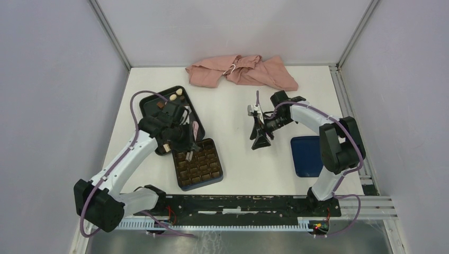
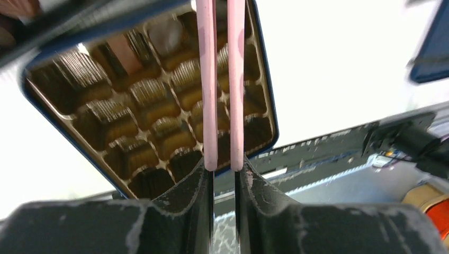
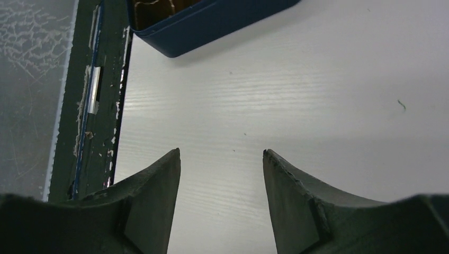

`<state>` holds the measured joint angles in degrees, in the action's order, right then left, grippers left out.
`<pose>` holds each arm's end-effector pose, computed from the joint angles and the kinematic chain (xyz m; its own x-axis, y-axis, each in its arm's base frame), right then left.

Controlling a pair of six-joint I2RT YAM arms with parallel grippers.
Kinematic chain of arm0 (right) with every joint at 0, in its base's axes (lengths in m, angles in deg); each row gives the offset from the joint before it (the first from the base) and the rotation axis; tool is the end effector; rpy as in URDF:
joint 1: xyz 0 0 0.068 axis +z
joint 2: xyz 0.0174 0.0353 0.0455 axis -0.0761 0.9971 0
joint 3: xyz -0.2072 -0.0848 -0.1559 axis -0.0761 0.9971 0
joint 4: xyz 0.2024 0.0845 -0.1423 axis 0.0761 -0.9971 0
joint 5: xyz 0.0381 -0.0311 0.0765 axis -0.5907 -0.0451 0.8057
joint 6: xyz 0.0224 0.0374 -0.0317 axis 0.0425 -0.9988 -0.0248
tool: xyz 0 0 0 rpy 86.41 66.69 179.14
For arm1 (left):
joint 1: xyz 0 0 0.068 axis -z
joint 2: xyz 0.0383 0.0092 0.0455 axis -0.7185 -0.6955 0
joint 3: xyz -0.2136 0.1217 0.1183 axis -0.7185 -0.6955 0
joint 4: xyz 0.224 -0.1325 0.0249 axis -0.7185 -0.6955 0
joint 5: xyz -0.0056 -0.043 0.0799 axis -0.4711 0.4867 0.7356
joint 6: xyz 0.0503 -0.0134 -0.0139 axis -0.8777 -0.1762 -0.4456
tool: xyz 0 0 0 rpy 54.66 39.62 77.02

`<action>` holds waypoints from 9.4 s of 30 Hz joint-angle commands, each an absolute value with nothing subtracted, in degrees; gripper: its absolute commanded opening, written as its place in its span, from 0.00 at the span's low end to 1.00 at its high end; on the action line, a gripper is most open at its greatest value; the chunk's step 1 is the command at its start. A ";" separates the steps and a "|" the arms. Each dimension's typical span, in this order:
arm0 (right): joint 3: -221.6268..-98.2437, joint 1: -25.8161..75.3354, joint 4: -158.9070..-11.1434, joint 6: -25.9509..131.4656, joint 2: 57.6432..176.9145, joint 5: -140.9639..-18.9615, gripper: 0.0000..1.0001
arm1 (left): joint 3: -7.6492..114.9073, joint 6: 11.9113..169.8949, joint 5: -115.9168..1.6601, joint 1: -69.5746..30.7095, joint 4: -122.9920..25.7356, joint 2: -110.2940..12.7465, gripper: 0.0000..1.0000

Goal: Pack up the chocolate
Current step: Move the packing box to the center of the board, then pick up the fake chocolate from the plate, then adjust the packing box at the center of the board.

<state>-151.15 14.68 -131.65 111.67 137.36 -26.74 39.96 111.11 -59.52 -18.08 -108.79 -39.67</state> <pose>0.2931 0.1341 0.1936 -0.3531 -0.5283 -0.7722 -0.9100 0.0023 0.4146 0.1820 -0.1037 0.2820 -0.9629 -0.0768 -0.2588 0.0221 0.9331 -0.3589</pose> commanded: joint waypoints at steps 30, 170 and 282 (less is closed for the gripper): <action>-160.16 54.02 -107.27 97.94 139.62 -67.28 0.00 | 30.19 88.75 -51.91 -37.89 -80.50 -30.40 0.09; -153.43 19.82 -114.49 97.60 131.48 -37.04 0.52 | 68.41 85.85 -54.35 -49.61 -117.09 -83.82 0.42; -130.28 15.64 -79.00 57.15 120.35 -54.81 0.67 | 43.42 106.30 -69.95 -13.03 -101.05 -51.21 0.03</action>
<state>-123.83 17.57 -76.14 42.82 122.17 -65.06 42.74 102.61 -69.97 -14.93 -99.07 -53.97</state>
